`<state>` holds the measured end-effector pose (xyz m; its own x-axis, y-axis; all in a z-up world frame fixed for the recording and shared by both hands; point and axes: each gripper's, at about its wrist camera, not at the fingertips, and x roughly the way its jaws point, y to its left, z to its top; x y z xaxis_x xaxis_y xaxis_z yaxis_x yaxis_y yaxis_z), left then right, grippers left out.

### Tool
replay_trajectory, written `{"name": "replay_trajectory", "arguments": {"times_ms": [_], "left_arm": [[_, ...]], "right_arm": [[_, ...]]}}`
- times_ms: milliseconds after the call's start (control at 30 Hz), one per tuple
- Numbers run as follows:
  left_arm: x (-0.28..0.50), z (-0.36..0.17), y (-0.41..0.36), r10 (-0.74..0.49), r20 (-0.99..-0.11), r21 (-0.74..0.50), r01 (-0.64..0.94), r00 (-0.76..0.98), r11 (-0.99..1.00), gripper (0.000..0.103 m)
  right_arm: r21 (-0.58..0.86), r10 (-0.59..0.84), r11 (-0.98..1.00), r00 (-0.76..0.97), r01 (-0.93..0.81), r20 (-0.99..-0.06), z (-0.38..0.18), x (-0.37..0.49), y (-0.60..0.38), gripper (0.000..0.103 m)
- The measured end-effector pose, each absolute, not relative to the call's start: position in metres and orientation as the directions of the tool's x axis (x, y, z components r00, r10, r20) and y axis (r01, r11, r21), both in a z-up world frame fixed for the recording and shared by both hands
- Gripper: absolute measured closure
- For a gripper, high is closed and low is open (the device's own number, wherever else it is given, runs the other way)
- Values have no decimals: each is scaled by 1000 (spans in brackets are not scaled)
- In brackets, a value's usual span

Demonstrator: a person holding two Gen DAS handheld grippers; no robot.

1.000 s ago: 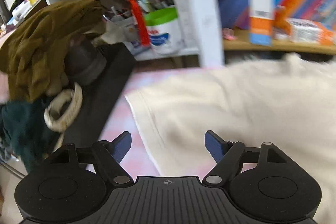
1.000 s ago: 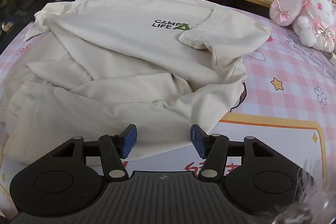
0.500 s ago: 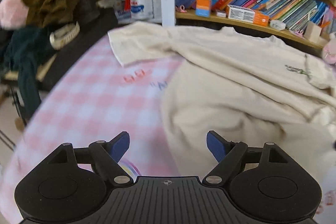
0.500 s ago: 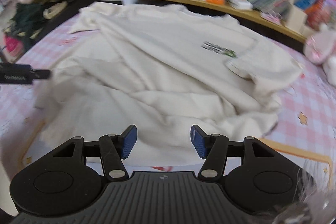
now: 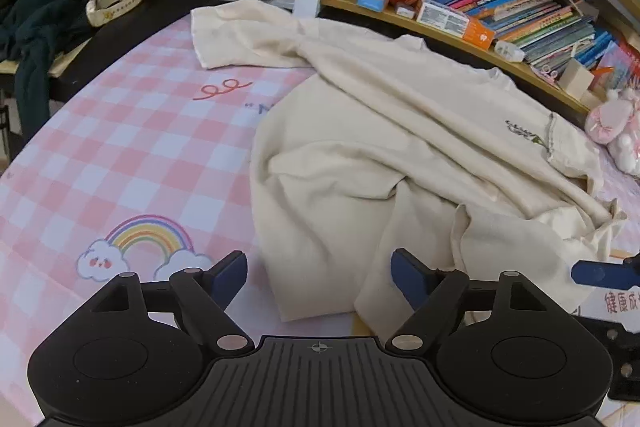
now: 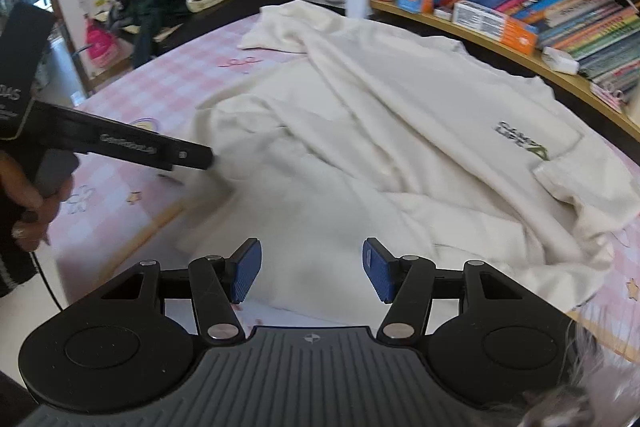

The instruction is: Fold clothes

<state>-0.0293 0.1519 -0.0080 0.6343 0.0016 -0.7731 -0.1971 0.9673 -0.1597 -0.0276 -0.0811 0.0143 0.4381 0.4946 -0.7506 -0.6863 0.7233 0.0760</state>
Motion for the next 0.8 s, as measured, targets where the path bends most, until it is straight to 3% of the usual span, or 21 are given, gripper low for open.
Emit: {"name": "replay_trajectory", "arguments": {"times_ms": [200,267,333,433,600,700,800], "left_arm": [[-43,-5,154,13,-781,-137,-192,624,972,25],[-49,-5,153,17,-780,-127,-184,626,975,36],[-52,-5,156,37,-784,-127,-219,619,967,57],[-54,-6,160,44,-777,-146,-247,628,958,59],[-41,-16,155,-5,-775,-128,-150,632,980,59],[-34,-18,154,-43,-763,-129,-88,645,988,88],[-42,-12,162,-121,-739,-179,-20,663,984,91]], "right_arm": [[151,554,670,354,-727,-753,11,-34,-65,49],[162,551,681,354,-715,-755,8,-32,-61,52],[187,546,706,357,-683,-758,4,-27,-59,54],[245,539,752,356,-612,-763,1,-20,-61,58],[244,503,808,413,-536,-760,8,-26,-65,58],[226,464,848,466,-479,-754,11,-28,-59,58],[239,429,885,496,-400,-755,10,-28,-46,58]]}}
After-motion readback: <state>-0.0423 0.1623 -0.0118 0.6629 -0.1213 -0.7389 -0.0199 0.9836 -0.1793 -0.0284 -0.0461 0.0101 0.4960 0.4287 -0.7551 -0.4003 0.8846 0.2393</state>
